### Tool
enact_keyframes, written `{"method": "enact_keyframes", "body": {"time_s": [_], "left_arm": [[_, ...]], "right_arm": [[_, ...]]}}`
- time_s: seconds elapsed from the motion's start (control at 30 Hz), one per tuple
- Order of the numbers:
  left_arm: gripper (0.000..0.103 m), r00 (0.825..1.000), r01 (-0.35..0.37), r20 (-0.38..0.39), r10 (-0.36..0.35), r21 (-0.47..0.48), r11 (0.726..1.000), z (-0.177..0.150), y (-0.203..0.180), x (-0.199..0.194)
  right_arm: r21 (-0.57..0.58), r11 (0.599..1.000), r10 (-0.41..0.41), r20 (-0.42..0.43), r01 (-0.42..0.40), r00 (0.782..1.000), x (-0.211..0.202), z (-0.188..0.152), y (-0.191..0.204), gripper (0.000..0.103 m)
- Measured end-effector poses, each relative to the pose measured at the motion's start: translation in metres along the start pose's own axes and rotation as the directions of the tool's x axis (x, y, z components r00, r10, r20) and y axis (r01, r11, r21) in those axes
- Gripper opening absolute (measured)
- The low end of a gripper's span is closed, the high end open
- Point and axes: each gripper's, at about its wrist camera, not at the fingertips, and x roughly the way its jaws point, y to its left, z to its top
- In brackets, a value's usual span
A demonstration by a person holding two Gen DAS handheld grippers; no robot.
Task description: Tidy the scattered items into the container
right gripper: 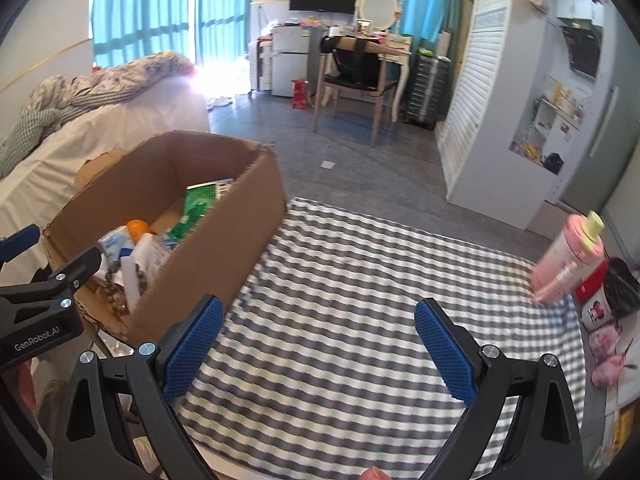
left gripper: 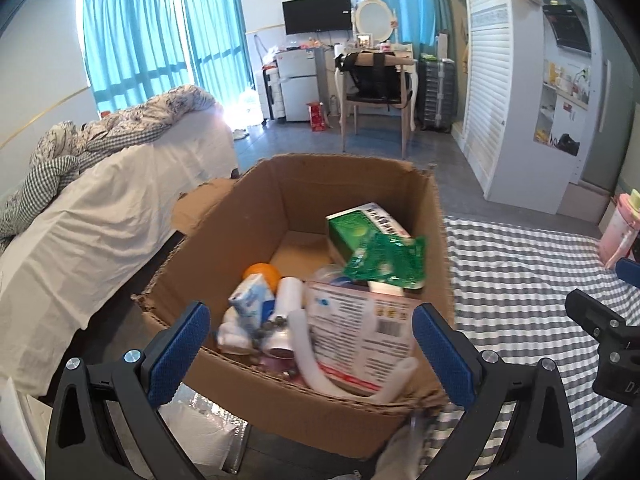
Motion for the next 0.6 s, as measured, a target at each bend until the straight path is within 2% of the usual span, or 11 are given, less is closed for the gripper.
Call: {"method": "enact_keyframes", "body": {"time_s": [0.2, 0.6], "left_arm": [[0.103, 0.999, 0.009, -0.033, -0.01, -0.004, 1.0, -0.001, 0.015, 0.015], [0.103, 0.998, 0.04, -0.054, -0.041, -0.01, 0.999, 0.0, 0.017, 0.028]], "right_arm": [[-0.02, 1.0, 0.013, -0.029, -0.014, 0.999, 0.014, 0.004, 0.019, 0.097], [-0.015, 1.0, -0.004, -0.06, 0.003, 0.998, 0.027, 0.007, 0.025, 0.097]]}}
